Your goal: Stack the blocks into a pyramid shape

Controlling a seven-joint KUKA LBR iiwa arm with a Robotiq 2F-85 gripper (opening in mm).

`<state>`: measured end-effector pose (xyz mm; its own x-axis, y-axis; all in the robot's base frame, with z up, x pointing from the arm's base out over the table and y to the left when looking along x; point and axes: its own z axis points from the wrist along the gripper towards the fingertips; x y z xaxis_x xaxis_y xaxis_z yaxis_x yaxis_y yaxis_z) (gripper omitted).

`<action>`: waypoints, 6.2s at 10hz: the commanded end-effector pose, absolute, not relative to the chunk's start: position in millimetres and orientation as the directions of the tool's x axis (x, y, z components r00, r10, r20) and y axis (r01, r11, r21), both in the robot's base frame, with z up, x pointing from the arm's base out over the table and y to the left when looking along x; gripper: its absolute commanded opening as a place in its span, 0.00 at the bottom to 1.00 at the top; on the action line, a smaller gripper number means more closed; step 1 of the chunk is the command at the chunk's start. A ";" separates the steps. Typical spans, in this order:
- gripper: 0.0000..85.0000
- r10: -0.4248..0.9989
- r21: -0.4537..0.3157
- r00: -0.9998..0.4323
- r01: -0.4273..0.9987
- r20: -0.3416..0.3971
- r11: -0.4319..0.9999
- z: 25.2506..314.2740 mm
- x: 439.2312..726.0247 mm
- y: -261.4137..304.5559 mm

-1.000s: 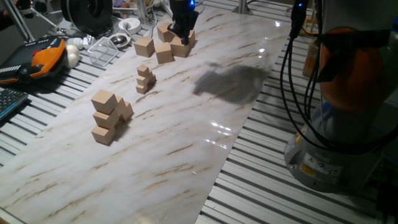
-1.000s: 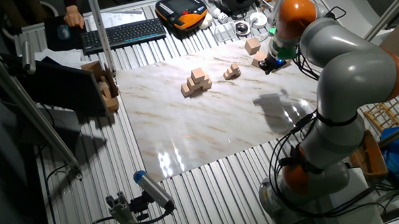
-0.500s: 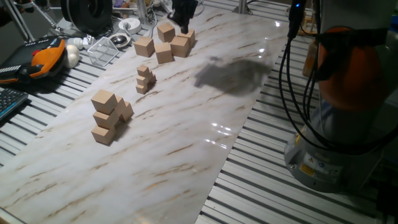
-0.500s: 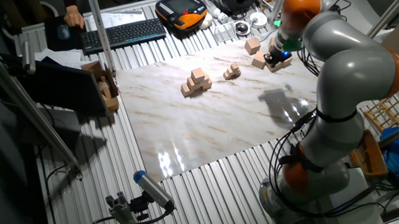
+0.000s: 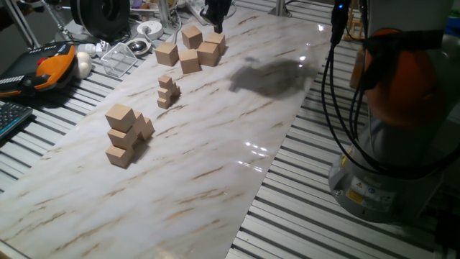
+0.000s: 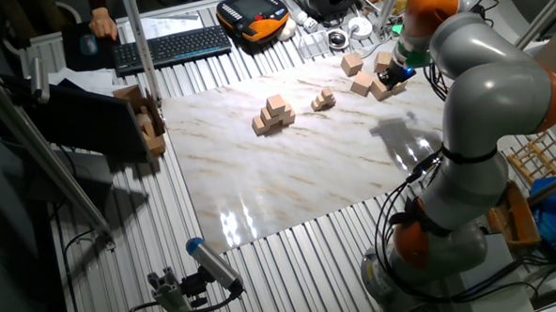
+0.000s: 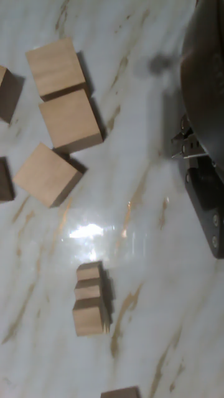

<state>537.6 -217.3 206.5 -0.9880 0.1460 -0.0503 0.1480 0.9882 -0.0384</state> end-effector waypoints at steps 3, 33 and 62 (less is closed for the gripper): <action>0.00 0.126 -0.034 -0.991 0.128 -0.044 0.991 197.4 537.0 -234.2; 0.00 0.018 -0.074 -0.999 0.021 -0.042 0.997 179.4 556.0 -317.1; 0.00 -0.133 -0.064 -0.986 -0.127 -0.105 0.990 173.0 588.7 -364.7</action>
<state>589.0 -365.5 172.3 -0.9854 -0.1347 -0.1041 -0.1285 0.9896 -0.0640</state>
